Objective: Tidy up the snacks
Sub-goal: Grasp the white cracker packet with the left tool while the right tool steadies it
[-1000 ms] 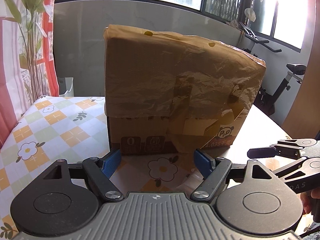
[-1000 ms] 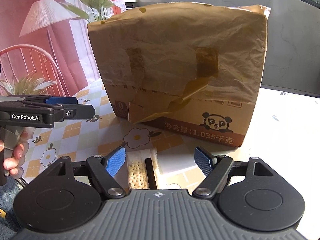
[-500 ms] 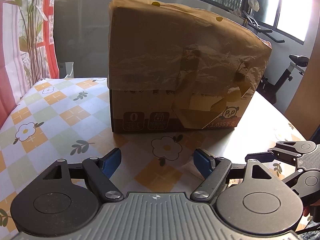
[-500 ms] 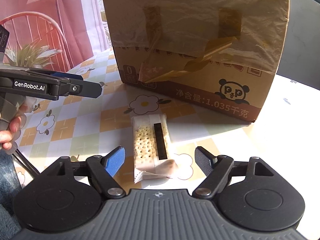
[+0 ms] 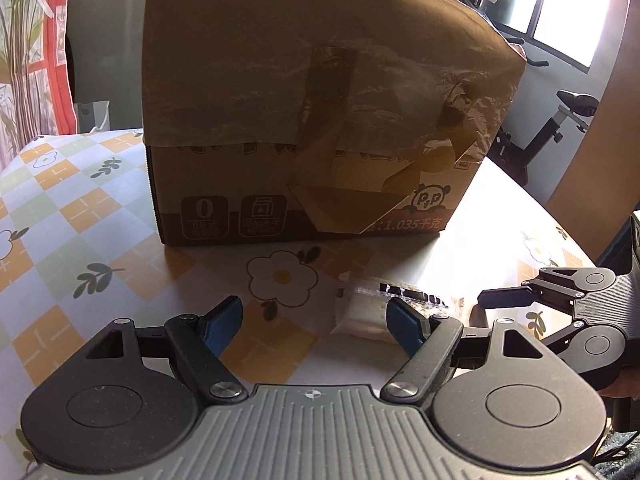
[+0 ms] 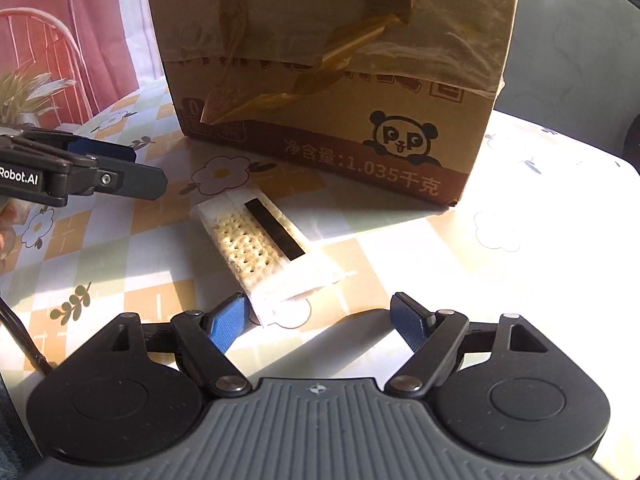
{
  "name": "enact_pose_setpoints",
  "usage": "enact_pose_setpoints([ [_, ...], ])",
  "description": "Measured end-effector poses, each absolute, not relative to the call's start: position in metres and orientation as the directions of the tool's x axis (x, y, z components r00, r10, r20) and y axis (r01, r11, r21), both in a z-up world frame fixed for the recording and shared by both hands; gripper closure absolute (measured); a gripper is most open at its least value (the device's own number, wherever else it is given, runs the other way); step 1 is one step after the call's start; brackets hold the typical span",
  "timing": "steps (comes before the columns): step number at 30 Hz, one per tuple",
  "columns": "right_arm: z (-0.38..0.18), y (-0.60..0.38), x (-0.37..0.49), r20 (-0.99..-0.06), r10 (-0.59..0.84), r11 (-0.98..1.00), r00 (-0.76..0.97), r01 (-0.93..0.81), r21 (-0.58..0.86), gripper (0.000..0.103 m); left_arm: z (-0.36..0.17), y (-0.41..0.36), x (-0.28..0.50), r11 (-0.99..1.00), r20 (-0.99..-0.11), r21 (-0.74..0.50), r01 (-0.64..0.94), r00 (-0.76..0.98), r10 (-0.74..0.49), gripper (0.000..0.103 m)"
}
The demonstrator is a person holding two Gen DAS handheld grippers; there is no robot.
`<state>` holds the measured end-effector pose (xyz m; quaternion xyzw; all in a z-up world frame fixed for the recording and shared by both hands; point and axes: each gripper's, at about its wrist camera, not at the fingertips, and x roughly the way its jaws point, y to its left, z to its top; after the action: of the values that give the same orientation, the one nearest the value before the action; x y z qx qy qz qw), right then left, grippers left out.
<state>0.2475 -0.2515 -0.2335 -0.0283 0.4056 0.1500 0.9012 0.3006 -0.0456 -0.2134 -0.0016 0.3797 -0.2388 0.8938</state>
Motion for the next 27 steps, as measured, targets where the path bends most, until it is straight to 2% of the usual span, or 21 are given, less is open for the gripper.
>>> enact_pose_setpoints([
  [1,-0.233,-0.251,0.247,-0.738,0.243,0.953,0.629,-0.298,0.059,0.026,-0.216,-0.049,0.303,0.882,-0.681,-0.203,0.426,0.585,-0.440,0.023],
  [3,-0.232,-0.249,0.246,-0.735,0.241,0.951,0.634,-0.307,0.047,0.035,-0.222,-0.056,0.308,0.869,-0.687,-0.245,0.430,0.555,-0.469,0.024],
  [5,-0.232,-0.248,0.246,-0.733,0.247,0.948,0.634,-0.314,0.048,0.040,-0.228,-0.062,0.312,0.858,-0.693,-0.264,0.440,0.533,-0.486,0.031],
  [13,-0.232,-0.247,0.253,-0.715,0.303,0.938,0.630,-0.331,0.106,0.042,-0.244,-0.081,0.327,0.851,-0.714,-0.258,0.458,0.502,-0.487,0.035],
  [14,-0.232,-0.245,0.253,-0.714,0.305,0.936,0.630,-0.338,0.102,0.045,-0.244,-0.083,0.327,0.846,-0.713,-0.261,0.465,0.498,-0.493,0.037],
  [15,-0.232,-0.244,0.253,-0.712,0.310,0.933,0.630,-0.344,0.102,0.049,-0.244,-0.083,0.327,0.838,-0.707,-0.273,0.472,0.492,-0.508,0.043],
  [18,-0.232,-0.240,0.253,-0.707,0.313,0.930,0.634,-0.354,0.095,0.056,-0.244,-0.085,0.323,0.834,-0.709,-0.279,0.476,0.484,-0.514,0.046],
  [19,-0.232,-0.239,0.253,-0.704,0.313,0.930,0.637,-0.356,0.091,0.057,-0.245,-0.083,0.322,0.829,-0.704,-0.292,0.477,0.479,-0.524,0.051],
  [27,-0.230,-0.236,0.250,-0.701,0.329,0.925,0.632,-0.365,0.106,0.071,-0.241,-0.086,0.306,0.841,-0.705,-0.270,0.469,0.499,-0.504,0.052],
])
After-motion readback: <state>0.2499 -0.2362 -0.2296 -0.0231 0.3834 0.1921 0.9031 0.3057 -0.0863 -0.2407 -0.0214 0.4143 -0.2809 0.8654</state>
